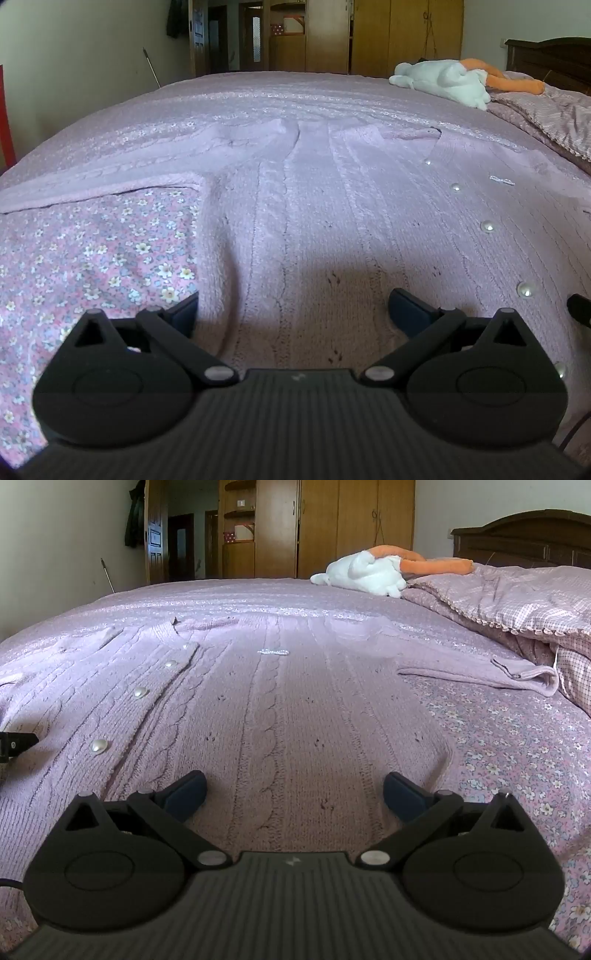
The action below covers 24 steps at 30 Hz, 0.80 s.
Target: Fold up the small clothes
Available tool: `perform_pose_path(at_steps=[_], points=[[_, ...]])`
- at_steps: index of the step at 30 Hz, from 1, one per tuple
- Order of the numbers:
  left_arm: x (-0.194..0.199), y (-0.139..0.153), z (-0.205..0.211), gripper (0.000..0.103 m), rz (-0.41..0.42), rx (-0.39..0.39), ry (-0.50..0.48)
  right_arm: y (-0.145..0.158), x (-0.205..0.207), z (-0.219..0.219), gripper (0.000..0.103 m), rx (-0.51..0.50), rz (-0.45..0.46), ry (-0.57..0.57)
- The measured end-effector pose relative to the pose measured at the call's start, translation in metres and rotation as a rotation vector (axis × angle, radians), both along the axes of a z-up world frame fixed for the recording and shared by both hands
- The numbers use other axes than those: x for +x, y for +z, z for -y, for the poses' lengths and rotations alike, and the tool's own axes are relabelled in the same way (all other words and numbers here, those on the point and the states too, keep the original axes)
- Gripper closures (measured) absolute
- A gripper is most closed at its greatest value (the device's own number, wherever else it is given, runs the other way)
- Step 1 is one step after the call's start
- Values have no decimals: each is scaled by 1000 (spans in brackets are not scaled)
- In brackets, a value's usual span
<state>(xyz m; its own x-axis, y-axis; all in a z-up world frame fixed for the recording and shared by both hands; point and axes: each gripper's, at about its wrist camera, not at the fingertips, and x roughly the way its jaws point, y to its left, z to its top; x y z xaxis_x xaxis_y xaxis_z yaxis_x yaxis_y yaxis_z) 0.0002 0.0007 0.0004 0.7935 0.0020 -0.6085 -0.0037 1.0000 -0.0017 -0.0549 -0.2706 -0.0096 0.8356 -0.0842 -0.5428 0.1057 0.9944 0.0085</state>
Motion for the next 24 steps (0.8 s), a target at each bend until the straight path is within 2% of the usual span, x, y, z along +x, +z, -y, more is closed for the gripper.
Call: perform_pose_path(at_steps=[24], points=[[0,1,2,0,4,7,0,-3,-1,-2,0,-3,5,0]])
